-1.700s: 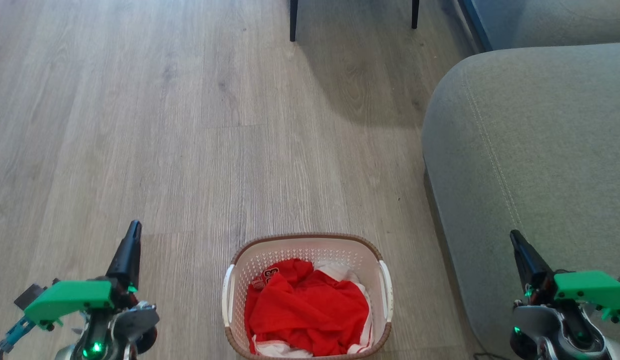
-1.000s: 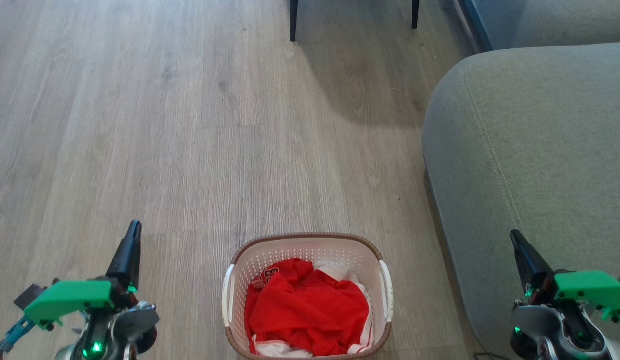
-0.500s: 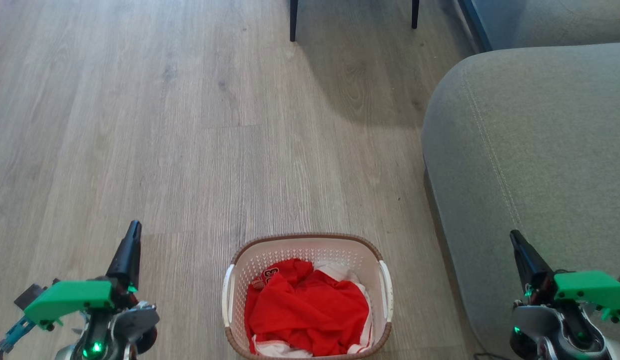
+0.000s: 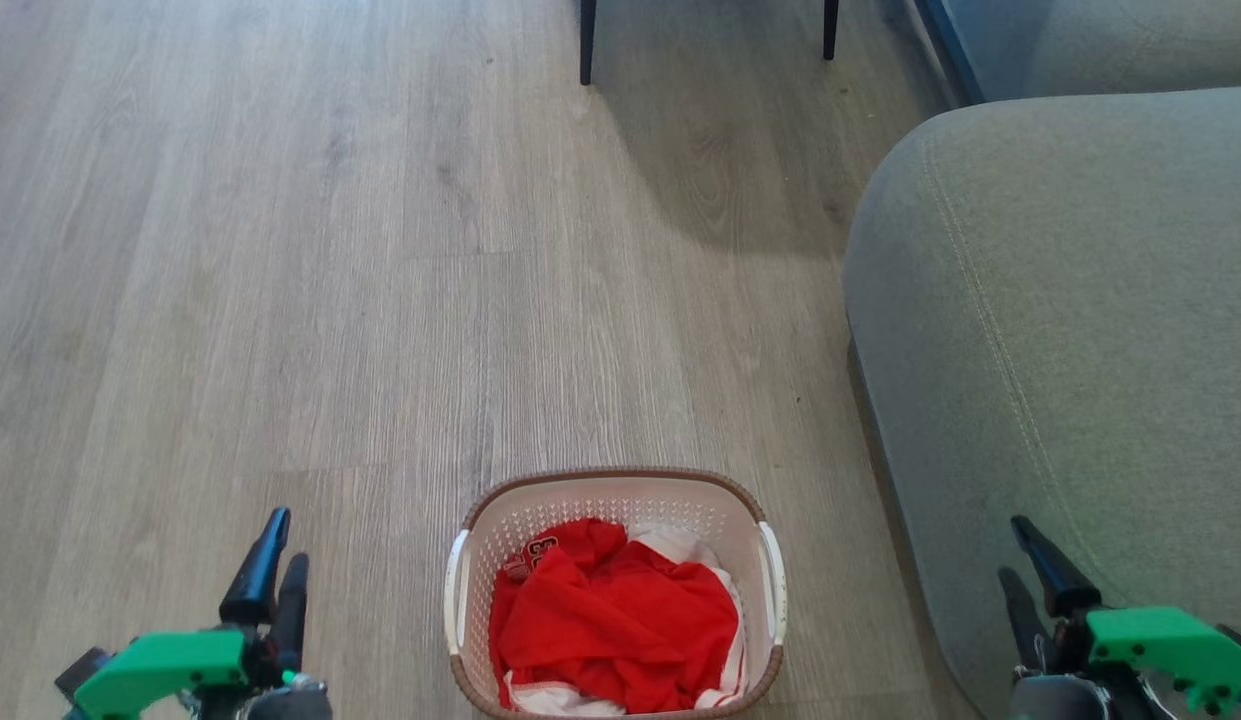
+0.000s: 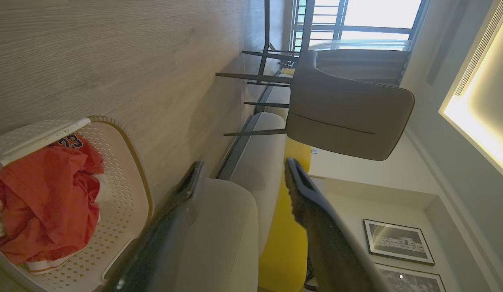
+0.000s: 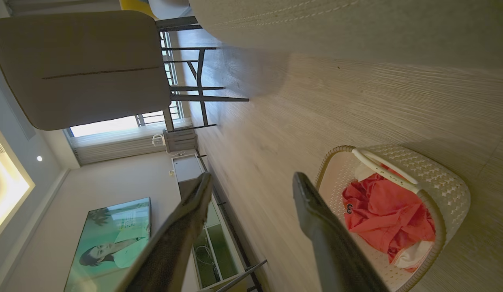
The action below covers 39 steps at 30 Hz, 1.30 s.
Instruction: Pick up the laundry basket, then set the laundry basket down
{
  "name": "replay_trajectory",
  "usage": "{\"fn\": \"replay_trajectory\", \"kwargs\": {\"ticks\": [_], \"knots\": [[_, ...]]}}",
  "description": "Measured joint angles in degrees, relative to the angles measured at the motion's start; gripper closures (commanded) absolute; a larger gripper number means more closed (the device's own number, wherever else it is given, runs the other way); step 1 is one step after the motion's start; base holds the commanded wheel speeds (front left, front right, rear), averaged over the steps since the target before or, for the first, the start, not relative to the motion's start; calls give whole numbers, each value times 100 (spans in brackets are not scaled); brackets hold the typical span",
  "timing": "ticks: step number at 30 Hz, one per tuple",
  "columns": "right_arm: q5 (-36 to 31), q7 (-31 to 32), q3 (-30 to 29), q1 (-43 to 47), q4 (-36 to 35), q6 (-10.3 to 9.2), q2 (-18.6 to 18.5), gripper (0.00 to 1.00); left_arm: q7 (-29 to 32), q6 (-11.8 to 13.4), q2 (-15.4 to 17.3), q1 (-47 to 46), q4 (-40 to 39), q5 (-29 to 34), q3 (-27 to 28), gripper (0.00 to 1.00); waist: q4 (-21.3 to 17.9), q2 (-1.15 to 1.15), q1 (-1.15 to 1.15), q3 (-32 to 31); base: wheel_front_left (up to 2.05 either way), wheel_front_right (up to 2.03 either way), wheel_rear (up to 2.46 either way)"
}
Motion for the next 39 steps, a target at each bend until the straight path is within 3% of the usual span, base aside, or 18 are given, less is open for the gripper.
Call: {"fn": "replay_trajectory", "kwargs": {"ticks": [9,22,39], "knots": [[-138,-156,96,-17,-58,0,0,0,-144,14,-10,-15,-138,119,-125,0,5,0,0,-15,0,0,0],[-991,-381,111,-17,-303,0,0,0,-371,159,-10,-15,-488,803,-254,0,20,0,0,-31,0,0,0],[-2377,-637,308,-14,-725,0,0,0,-649,411,-10,-16,-891,2452,-614,0,31,0,0,-45,0,0,0]]}}
